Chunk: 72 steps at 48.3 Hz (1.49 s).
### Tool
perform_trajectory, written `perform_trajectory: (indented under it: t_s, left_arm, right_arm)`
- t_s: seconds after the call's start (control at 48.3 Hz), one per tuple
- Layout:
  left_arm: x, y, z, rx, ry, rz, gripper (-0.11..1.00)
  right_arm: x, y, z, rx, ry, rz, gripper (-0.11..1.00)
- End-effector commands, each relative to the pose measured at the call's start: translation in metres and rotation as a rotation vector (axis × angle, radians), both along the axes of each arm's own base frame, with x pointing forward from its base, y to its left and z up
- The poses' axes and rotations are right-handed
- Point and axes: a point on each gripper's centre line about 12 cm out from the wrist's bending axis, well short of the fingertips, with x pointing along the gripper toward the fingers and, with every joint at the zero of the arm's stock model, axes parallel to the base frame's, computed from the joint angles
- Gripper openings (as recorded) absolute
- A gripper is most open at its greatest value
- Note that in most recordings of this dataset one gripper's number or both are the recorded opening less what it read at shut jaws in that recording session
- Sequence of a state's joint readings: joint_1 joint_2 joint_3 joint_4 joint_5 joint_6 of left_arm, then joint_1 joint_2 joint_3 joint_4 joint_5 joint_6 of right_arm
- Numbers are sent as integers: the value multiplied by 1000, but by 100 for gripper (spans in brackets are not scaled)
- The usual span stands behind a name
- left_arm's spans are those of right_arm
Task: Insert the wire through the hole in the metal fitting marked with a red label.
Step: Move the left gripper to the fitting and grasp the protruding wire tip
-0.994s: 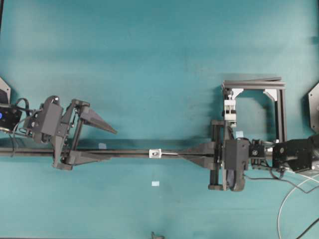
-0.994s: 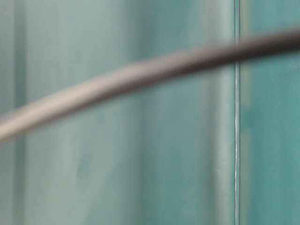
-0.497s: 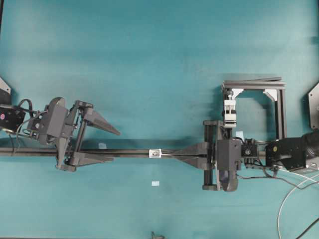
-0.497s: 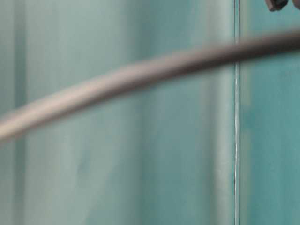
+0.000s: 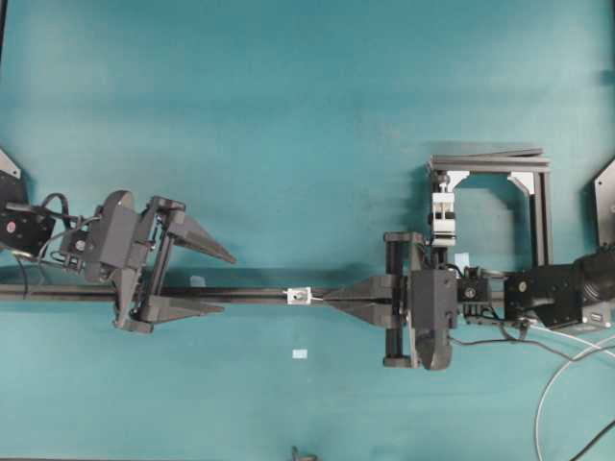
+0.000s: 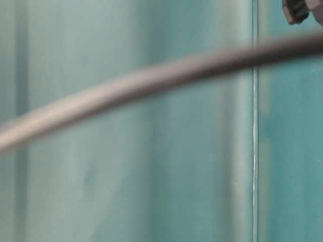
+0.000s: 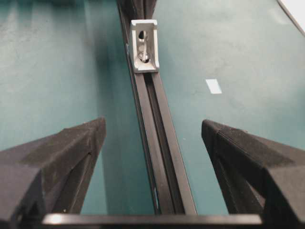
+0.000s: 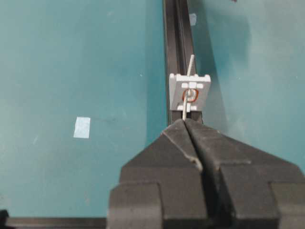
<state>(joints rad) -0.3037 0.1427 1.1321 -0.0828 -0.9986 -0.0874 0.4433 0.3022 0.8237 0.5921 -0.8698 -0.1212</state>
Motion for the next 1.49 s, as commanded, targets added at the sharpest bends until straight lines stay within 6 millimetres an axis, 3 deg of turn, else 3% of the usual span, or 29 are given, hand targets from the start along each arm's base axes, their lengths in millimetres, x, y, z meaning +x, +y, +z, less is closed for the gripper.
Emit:
perform_trajectory:
  t_s: [0.0,0.538,1.47]
  left_arm:
    - [5,-3,3,-5,-14,-4,80]
    - [33,-7,-2,-14,-30,10,80]
    - [38,-5,-1,-15,-29,19,80]
  right_arm:
    - [7,2,10,10,-35,3,-1]
    - [16,4,10,0,-27,35,-1]
    - [17,3,18,-1,-50,35,-1]
